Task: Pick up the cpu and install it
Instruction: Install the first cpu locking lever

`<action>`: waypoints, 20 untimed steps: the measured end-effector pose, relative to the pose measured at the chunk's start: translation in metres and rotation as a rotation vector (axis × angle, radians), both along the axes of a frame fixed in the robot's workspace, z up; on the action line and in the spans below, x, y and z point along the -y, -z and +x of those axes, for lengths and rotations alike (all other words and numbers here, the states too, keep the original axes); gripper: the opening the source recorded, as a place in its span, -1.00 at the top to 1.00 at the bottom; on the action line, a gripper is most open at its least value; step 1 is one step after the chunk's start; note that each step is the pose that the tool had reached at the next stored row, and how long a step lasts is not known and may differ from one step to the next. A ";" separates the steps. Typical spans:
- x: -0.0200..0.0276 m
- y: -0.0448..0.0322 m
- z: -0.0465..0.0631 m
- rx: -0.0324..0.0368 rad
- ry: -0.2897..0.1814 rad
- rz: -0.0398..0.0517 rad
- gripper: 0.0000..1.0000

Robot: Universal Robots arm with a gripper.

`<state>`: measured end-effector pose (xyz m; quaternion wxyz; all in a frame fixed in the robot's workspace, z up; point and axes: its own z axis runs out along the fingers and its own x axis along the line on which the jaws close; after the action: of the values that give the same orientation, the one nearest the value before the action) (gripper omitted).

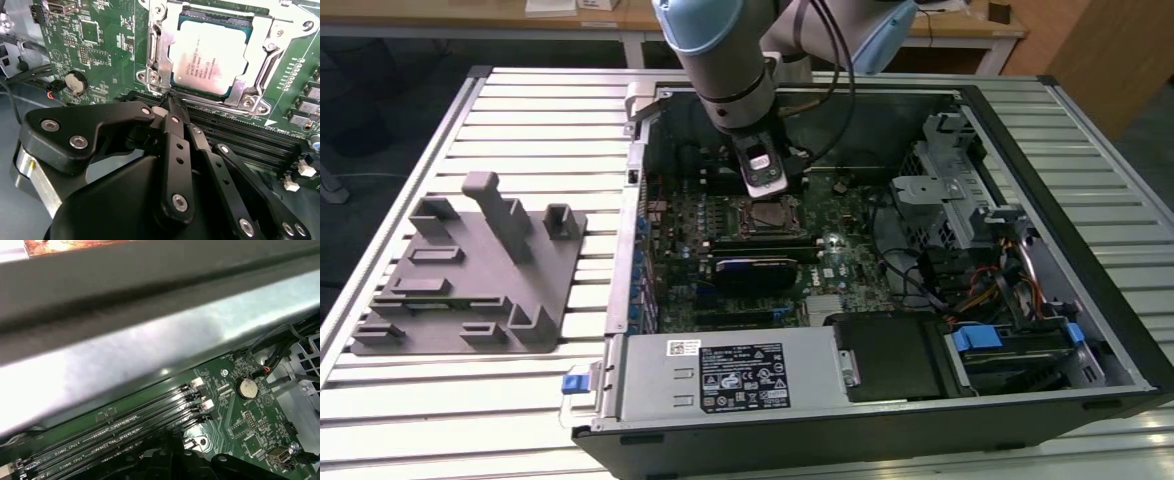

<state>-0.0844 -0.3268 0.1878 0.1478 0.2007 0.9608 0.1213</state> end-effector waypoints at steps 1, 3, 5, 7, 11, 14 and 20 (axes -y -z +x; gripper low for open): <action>0.0006 0.0000 0.000 0.0001 0.000 0.0015 0.79; 0.0020 0.0000 0.001 0.0000 0.000 0.0053 0.79; 0.0034 0.0001 0.002 0.0000 0.000 0.0089 0.79; 0.0045 0.0003 0.003 0.0000 0.000 0.0111 0.79; 0.0052 -0.0001 0.003 0.0000 0.000 0.0126 0.79; 0.0052 -0.0047 0.004 0.0000 0.000 0.0133 0.79; 0.0052 -0.0176 0.004 0.0001 0.000 0.0139 0.79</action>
<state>-0.0809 -0.3320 0.2054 0.1465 0.2018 0.9599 0.1280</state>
